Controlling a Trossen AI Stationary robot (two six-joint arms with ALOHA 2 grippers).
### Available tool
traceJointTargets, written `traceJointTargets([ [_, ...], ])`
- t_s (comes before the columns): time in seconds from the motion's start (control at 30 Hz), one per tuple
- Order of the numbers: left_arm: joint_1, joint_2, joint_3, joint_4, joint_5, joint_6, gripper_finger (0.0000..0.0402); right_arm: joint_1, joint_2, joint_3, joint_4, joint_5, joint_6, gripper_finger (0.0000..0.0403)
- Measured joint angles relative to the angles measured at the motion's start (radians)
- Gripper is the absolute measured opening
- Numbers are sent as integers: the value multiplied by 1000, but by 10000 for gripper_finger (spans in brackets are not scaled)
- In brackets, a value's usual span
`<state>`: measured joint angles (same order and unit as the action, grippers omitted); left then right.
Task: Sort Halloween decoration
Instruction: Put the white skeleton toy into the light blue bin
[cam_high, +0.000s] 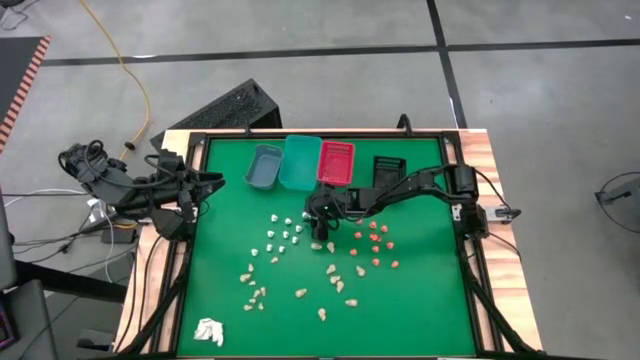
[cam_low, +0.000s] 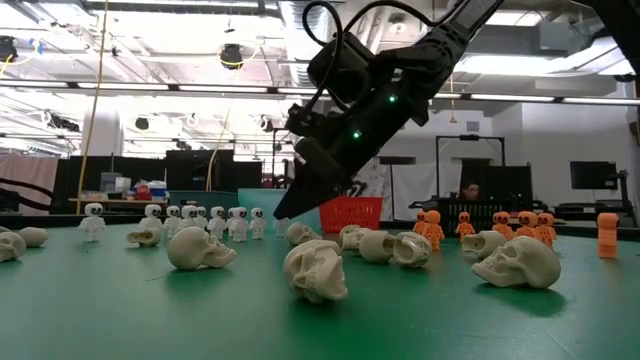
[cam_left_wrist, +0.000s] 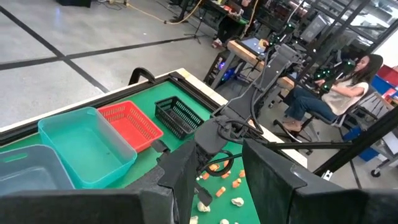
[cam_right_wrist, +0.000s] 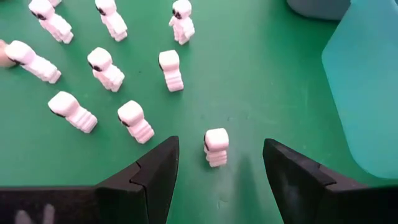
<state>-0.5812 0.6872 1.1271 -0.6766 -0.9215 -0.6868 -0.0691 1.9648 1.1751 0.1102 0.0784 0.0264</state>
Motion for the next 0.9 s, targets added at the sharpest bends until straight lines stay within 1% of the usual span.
traceJointTargets([
  [0.07, 0, 0, 0, 0, 0, 6, 121, -4, 0, 0, 0, -2, -4, 243],
  [0.23, 0, 0, 0, -1, -2, 8, 121, -12, 0, 0, 2, -48, -14, 243],
  [0.53, 0, 0, 0, -6, -3, 9, 121, -25, 0, 0, 6, -54, -27, 243],
  [0.9, 0, 0, 0, -6, -3, 9, 121, -25, 0, 0, 41, -84, -35, 208],
])
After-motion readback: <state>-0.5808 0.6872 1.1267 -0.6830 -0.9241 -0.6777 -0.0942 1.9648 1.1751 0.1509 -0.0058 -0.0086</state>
